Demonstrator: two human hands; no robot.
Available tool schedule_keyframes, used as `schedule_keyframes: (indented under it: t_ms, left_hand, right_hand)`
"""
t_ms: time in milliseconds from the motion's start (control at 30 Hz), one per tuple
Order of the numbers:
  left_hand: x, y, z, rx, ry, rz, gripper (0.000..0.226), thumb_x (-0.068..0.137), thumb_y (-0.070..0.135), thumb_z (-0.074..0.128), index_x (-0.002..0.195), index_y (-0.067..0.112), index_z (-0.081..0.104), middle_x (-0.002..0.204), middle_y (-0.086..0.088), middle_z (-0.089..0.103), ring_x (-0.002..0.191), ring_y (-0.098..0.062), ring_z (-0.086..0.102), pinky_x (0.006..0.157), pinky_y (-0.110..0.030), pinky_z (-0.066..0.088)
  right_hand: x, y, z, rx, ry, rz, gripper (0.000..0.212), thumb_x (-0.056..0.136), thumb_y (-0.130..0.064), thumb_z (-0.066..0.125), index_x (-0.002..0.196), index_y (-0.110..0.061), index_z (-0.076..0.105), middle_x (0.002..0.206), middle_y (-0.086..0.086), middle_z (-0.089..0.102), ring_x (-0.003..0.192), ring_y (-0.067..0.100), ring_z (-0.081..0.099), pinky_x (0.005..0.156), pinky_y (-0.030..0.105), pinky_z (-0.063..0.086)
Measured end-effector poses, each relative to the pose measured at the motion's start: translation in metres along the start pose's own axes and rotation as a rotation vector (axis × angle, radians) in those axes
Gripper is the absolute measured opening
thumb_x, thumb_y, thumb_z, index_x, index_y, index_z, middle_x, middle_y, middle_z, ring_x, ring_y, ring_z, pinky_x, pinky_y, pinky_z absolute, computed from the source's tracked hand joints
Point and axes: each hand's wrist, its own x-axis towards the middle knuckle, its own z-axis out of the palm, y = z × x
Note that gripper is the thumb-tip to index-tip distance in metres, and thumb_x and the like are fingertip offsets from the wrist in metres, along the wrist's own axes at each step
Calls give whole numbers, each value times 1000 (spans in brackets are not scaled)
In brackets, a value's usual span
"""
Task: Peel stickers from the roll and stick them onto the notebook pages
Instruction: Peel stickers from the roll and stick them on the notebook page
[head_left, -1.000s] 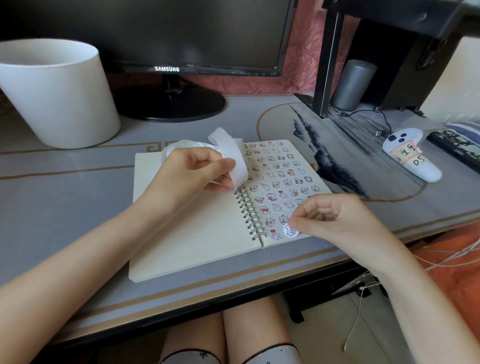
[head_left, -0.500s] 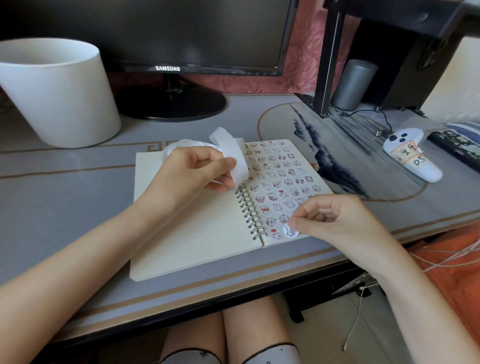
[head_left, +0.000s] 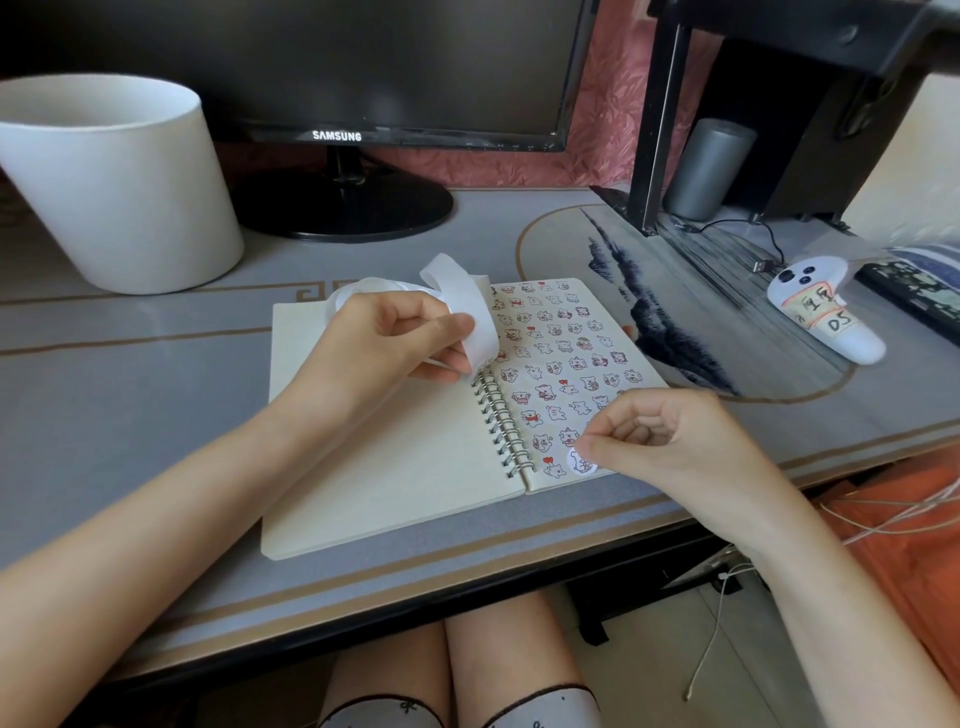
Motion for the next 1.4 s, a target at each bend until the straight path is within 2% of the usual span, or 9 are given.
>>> schedule_keyframes:
  t_ms: [167,367,633,867,1000,1067,1133,1200,1400]
  left_hand:
    - [0,0,0,1,1,0,19,89,9,60,71,0,63,58,-1,67,59,-10,66,65,-20,57]
    - [1,-1,0,6,1,2,19,89,9,60,73,-1,63,58,-1,68,59,-11,67,66,-21,58]
    - [0,0,0,13,0,4,20,89,9,60,71,1,62,57,0,67,59,-10,66,66,-21,58]
    - [0,0,0,17,-3,5,20,90,10,60,71,2,62,59,0,68,60,-11,67,66,-21,58]
    - [-1,1,0,9,-2,9,21,90,9,59,69,3,62,57,0,67,59,-10,66,65,-20,57]
    - [-1,1,0,12,0,10,21,90,9,59,69,3,62,57,1,67,59,-10,66,66,-21,58]
    - [-1,2,0,12,-2,9,21,90,9,59,70,3,62,57,0,67,59,-10,66,67,-21,58]
    - [-1,2,1,10,0,7,21,90,9,59,70,3,62,57,0,67,59,-10,66,66,-20,58]
    - [-2,2,1,14,3,8,21,90,9,59,70,4,62,57,0,67,59,-9,66,66,-20,57]
  right_hand:
    - [0,2,2,-5,18,-13,7,70,-16,79,67,-17,72,74,12,68,63,11,51,58,16,42]
    - [0,3,5,-23,36,-30,10,71,-15,78,66,-18,71,63,-4,62,60,8,49,56,13,41]
    - [0,5,6,-69,39,-53,12,72,-16,79,66,-19,69,55,-12,54,56,7,43,53,12,37]
    - [2,6,1,-63,5,-41,23,73,-13,78,87,-23,61,68,-8,53,57,8,41,56,13,37]
    - [5,6,0,-50,19,-51,14,80,-7,71,84,-19,64,69,-4,52,60,11,42,58,13,37]
    - [5,5,0,-2,29,-35,10,81,-12,71,85,-17,64,72,-1,56,64,14,44,62,19,38]
    - [5,5,2,16,40,-21,14,76,-21,76,83,-19,65,72,-3,57,63,12,45,63,22,39]
    - [6,5,5,-24,54,-21,20,70,-25,80,81,-23,64,69,-6,55,57,6,43,60,19,38]
    - [8,9,5,-58,64,-32,17,74,-18,78,81,-23,64,65,-11,53,55,5,42,60,19,38]
